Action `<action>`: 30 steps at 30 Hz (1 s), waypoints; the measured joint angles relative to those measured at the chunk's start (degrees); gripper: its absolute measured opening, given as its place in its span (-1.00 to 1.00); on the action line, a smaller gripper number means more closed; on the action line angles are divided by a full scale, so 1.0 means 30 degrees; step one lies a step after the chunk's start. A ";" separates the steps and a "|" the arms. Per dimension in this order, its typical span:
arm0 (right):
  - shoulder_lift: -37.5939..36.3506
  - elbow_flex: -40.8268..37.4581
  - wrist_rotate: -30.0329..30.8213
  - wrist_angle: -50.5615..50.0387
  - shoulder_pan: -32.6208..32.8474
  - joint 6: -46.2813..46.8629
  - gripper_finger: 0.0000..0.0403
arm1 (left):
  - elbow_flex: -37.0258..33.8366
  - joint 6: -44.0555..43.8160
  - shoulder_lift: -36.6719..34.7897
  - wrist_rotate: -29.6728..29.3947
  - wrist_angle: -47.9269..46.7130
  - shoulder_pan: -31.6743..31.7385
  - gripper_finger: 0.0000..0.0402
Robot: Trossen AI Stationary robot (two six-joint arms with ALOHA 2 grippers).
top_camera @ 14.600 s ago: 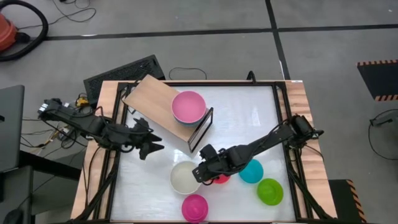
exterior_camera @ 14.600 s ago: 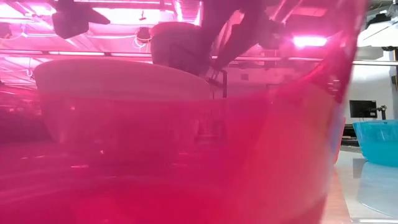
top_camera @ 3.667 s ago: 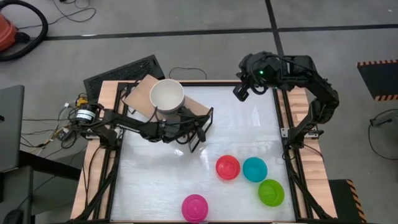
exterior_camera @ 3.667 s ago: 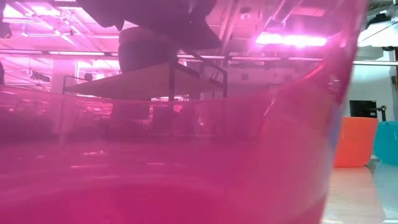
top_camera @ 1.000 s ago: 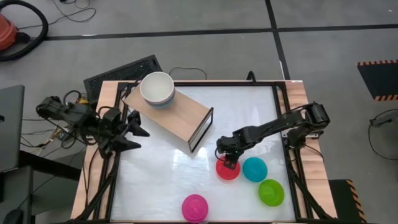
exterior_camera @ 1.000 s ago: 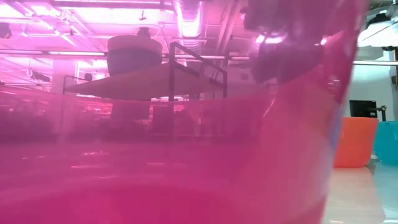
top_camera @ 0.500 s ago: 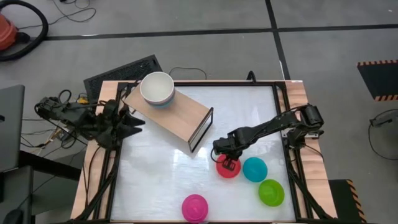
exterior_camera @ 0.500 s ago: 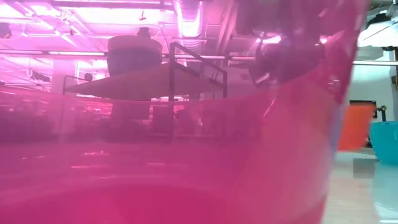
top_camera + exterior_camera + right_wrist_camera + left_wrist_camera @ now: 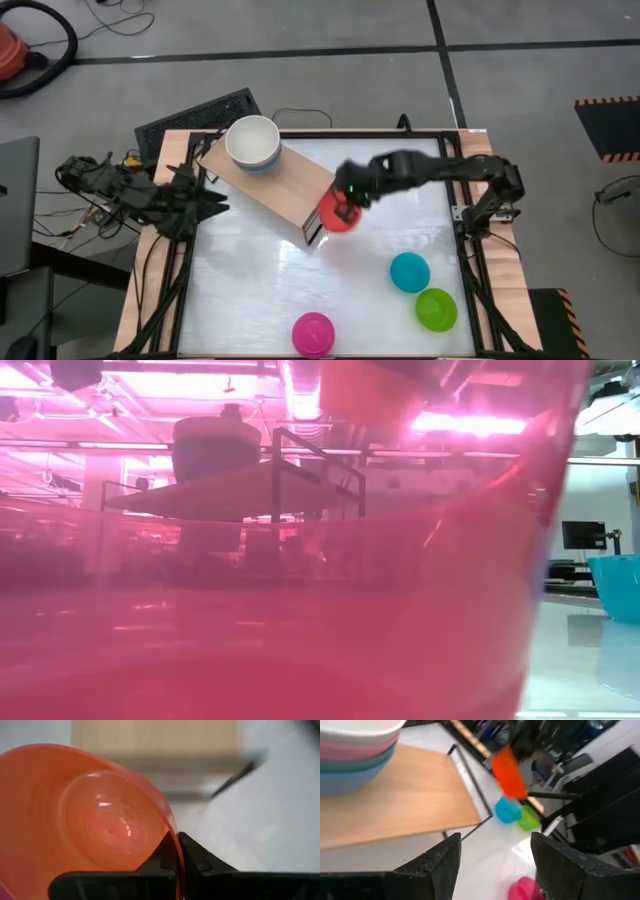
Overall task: Place and stack bowls onto a shelf
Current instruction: Put the orange transparent bowl on the shelf
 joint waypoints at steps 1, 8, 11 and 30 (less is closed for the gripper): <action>0.0080 0.0580 0.0511 0.0257 -0.0414 0.0007 -0.89 | 0.0000 -0.0168 0.0000 0.0001 -0.0305 0.0000 0.13; 0.1885 0.3640 0.0854 0.2424 -0.3023 -0.0830 -0.89 | 0.0000 -0.0194 0.0000 -0.0020 -0.0574 0.0000 0.13; 0.3341 0.5127 0.0560 0.2154 -0.3706 -0.1547 -0.89 | 0.0000 -0.0094 0.0000 -0.0027 -0.0576 0.0000 0.13; 0.8243 0.9316 -0.1949 -0.0894 -0.4827 -0.3096 -0.89 | -0.0015 -0.0233 0.0000 -0.0034 -0.0576 0.0000 0.13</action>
